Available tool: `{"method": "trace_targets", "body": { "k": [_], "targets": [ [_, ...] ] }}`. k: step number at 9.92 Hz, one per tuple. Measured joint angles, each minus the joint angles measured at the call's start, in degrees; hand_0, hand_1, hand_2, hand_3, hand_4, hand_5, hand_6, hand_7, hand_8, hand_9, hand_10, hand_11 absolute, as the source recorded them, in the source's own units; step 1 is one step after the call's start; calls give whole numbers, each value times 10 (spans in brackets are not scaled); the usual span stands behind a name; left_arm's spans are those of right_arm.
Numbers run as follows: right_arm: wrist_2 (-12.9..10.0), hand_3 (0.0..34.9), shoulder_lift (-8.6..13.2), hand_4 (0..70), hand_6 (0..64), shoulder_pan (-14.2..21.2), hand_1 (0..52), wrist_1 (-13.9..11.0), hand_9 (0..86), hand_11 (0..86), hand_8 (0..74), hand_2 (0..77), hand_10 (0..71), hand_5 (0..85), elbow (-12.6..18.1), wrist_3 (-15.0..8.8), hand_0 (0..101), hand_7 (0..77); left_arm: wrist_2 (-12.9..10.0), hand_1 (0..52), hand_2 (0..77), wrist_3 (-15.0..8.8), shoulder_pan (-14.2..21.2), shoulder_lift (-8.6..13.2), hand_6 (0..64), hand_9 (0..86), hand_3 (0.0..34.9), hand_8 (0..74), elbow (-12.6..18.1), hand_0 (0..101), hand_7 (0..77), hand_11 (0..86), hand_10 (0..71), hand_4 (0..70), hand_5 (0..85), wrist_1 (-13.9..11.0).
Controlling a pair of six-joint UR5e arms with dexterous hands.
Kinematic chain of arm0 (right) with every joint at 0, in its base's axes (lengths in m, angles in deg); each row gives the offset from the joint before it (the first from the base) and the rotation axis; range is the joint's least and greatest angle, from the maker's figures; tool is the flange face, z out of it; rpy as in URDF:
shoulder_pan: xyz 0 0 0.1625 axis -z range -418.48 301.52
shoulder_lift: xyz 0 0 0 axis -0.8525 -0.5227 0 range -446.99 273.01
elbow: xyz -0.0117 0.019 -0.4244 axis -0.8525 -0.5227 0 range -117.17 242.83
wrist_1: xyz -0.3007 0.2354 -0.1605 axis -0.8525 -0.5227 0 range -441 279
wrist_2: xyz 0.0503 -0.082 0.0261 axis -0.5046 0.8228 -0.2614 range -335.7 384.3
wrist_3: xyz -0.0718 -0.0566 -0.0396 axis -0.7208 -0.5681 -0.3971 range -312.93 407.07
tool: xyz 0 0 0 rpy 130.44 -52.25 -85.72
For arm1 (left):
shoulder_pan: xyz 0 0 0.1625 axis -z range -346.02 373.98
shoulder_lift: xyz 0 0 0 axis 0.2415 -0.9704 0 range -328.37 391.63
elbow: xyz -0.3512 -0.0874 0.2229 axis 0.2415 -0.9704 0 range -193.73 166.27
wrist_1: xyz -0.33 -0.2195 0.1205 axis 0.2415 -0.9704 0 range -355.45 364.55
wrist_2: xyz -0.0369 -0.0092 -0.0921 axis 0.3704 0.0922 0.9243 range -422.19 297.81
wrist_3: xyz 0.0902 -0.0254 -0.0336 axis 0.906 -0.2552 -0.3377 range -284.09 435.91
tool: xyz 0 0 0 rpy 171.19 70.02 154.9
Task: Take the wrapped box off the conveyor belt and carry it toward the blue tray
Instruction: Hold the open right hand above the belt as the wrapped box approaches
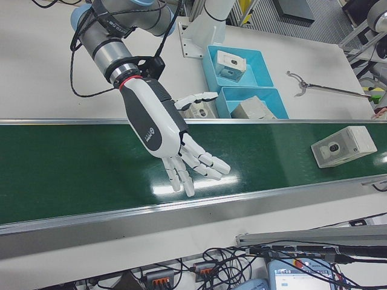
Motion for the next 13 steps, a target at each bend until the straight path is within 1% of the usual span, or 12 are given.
{"method": "trace_targets", "body": {
  "k": [2, 5, 6, 7, 8, 12, 13],
  "targets": [
    [-1, 305, -4, 27, 0, 1, 115, -1, 11, 49, 0, 142, 27, 120, 2, 0, 416, 147, 0, 0, 5, 0, 0, 0, 0, 0, 0, 5, 0, 0, 5, 0, 0, 0, 5, 0],
    [-1, 304, -6, 27, 0, 1, 109, -1, 11, 49, 0, 142, 27, 147, 4, 3, 417, 153, 0, 0, 5, 0, 0, 0, 0, 0, 0, 5, 0, 0, 5, 0, 0, 5, 5, 0],
    [-1, 304, -7, 27, 0, 2, 109, -1, 11, 49, 0, 142, 27, 147, 4, 3, 417, 153, 0, 0, 5, 0, 0, 0, 0, 0, 0, 5, 0, 0, 5, 0, 5, 5, 5, 0],
    [-1, 304, -7, 44, 0, 5, 109, -1, 11, 49, 0, 142, 27, 147, 4, 2, 416, 153, 0, 0, 5, 0, 0, 0, 0, 0, 0, 5, 0, 0, 5, 0, 5, 5, 5, 0],
    [-1, 303, -7, 38, 0, 8, 109, -1, 11, 60, 0, 142, 44, 147, 3, 1, 416, 158, 0, 0, 5, 0, 0, 0, 0, 0, 0, 5, 0, 0, 5, 0, 5, 5, 5, 0],
    [-5, 304, -5, 44, 0, 12, 104, -1, 11, 60, 0, 147, 38, 147, 6, 3, 417, 164, 0, 0, 11, 0, 0, 0, 5, 5, 0, 0, 0, 0, 5, 0, 0, 0, 5, 0],
    [-5, 304, -5, 38, 0, 12, 104, -1, 11, 60, 0, 147, 38, 120, 6, 3, 417, 169, 0, 0, 11, 0, 0, 0, 0, 0, 0, 5, 0, 0, 5, 0, 5, 0, 5, 0]
  ]
}}
